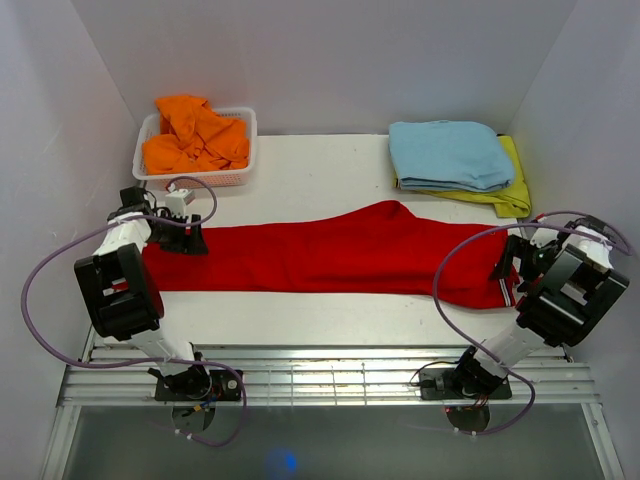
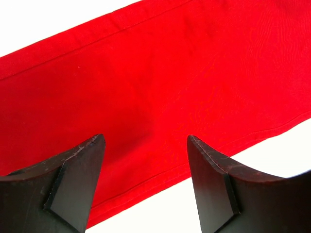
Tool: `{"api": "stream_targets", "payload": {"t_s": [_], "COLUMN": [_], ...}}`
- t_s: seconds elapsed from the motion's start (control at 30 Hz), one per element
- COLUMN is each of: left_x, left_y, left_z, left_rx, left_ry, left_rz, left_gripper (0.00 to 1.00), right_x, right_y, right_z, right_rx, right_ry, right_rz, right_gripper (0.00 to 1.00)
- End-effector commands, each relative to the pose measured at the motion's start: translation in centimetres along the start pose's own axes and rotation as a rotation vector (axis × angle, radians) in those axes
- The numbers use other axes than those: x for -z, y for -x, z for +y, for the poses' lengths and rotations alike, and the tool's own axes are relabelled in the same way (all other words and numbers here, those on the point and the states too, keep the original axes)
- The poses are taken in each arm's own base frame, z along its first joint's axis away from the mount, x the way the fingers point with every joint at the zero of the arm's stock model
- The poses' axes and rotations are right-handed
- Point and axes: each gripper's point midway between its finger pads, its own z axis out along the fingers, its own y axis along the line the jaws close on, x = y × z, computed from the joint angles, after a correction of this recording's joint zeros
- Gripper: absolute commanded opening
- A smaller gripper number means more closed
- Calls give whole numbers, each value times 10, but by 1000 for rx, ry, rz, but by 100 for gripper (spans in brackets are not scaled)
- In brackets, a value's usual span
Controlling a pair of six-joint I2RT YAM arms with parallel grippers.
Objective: Fold and stack the trousers
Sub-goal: Fold the trousers
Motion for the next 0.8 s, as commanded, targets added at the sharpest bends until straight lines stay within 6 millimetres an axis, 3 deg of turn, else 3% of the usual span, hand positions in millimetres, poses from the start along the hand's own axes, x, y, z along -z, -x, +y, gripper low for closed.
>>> {"api": "stream_targets", "payload": {"t_s": [0.0,0.13,0.4,0.5,0.53,0.6,0.63,0.7,0.73,0.77], "left_x": [5,4,5,2,1,-4,-6,-12,-15,-18], "left_y": [4,3,12,8,6,-3,-6,-15,-19,-22], "left_z": [1,2,9,12,14,20,21,24,25,26], "left_rx": [-27,-30,-34,-27,-24,-13,-8,11,22,35], "left_ry": [21,26,44,56,63,84,86,92,92,95], "left_rz": [-24,-24,-33,-19,-13,12,21,50,62,74], "left_gripper": [79,79,79,79,79,77,77,74,74,73], "right_x": [25,11,-21,-23,-22,-12,-8,8,14,19], "right_y": [23,17,-5,-5,-3,6,11,26,33,39], "right_z": [0,-10,-12,3,12,20,26,30,33,35], "right_rx": [54,36,-8,-15,-7,3,7,36,48,61], "right_ry": [-49,-58,9,97,147,183,212,220,231,235], "right_rz": [-116,-68,17,15,-1,-22,-40,-72,-92,-106], "right_gripper": [93,92,89,76,64,51,37,25,10,8]}}
